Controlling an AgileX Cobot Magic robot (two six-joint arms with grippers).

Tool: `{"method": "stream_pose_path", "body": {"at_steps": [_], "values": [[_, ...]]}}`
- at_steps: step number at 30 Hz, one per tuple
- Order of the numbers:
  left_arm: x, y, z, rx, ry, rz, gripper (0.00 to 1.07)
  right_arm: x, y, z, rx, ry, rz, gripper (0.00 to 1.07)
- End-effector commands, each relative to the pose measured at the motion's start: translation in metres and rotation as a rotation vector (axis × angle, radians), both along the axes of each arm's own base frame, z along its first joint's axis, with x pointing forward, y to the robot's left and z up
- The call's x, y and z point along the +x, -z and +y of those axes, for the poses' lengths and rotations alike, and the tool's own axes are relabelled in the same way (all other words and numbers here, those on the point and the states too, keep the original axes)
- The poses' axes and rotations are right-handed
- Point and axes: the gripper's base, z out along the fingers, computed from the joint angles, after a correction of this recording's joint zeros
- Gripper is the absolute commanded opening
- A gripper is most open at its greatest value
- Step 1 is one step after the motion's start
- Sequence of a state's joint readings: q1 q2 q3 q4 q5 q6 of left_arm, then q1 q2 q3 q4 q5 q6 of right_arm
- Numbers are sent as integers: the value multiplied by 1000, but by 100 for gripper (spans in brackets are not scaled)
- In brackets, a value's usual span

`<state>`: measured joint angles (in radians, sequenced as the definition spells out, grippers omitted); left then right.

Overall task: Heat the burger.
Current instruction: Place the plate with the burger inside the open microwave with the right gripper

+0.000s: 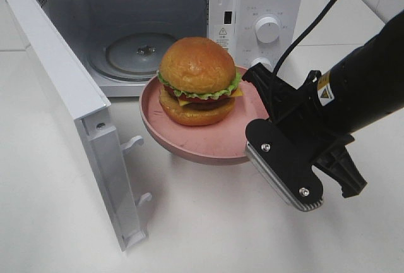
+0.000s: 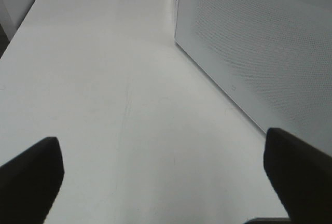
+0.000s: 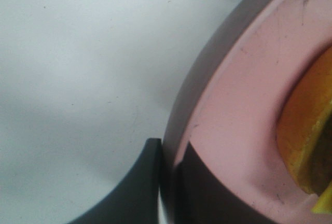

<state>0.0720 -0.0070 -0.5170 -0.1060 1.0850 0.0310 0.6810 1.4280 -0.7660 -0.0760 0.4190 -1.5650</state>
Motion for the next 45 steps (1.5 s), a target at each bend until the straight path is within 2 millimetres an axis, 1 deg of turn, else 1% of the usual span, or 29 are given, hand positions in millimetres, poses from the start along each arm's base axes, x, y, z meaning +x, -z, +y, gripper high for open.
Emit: {"method": "stream_pose_path", "body": {"at_steps": [1,4,5,6,7,8,12,21,23,24,26,27,28,30,31,35,37,40,41,42,44,45], "values": [[-2,-1,-1,-4,-2,-30,101,11,-16,7,63,-58,-81,0],[-2,-1,-1,-4,-2,-30,101,17,-17,12,52,-62,-70,0],[-2,-1,-1,-4,-2,-30,101,22,-17,16,50,-63,-68,0],[-2,-1,-1,-4,-2,-30,101,22,-17,16,50,-63,-68,0],[-2,-1,-1,-4,-2,-30,101,27,-17,20,51,-63,-69,0],[-2,-1,-1,-4,-2,-30,101,27,-17,20,51,-63,-69,0],[-2,-1,-1,-4,-2,-30,101,38,-14,28,46,-63,-62,0],[-2,-1,-1,-4,-2,-30,101,53,-10,41,31,-67,-41,0],[-2,-1,-1,-4,-2,-30,101,60,-10,47,23,-72,-43,0],[-2,-1,-1,-4,-2,-30,101,60,-10,47,23,-72,-43,0],[-2,-1,-1,-4,-2,-30,101,67,-9,52,18,-72,-37,0],[-2,-1,-1,-4,-2,-30,101,67,-9,52,18,-72,-37,0],[-2,-1,-1,-4,-2,-30,101,72,-7,56,11,-72,-28,0],[-2,-1,-1,-4,-2,-30,101,75,-7,58,8,-72,-23,0],[-2,-1,-1,-4,-2,-30,101,80,-7,62,4,-71,-19,0],[-2,-1,-1,-4,-2,-30,101,87,-7,67,0,-72,-15,0],[-2,-1,-1,-4,-2,-30,101,96,-4,74,-9,-74,-11,0],[-2,-1,-1,-4,-2,-30,101,98,-3,76,-8,-74,-13,0],[-2,-1,-1,-4,-2,-30,101,102,-3,79,-5,-73,-15,0],[-2,-1,-1,-4,-2,-30,101,102,-3,79,-5,-73,-15,0],[-2,-1,-1,-4,-2,-30,101,111,0,86,-2,-67,-15,0],[-2,-1,-1,-4,-2,-30,101,111,0,86,-2,-67,-15,0]]}}
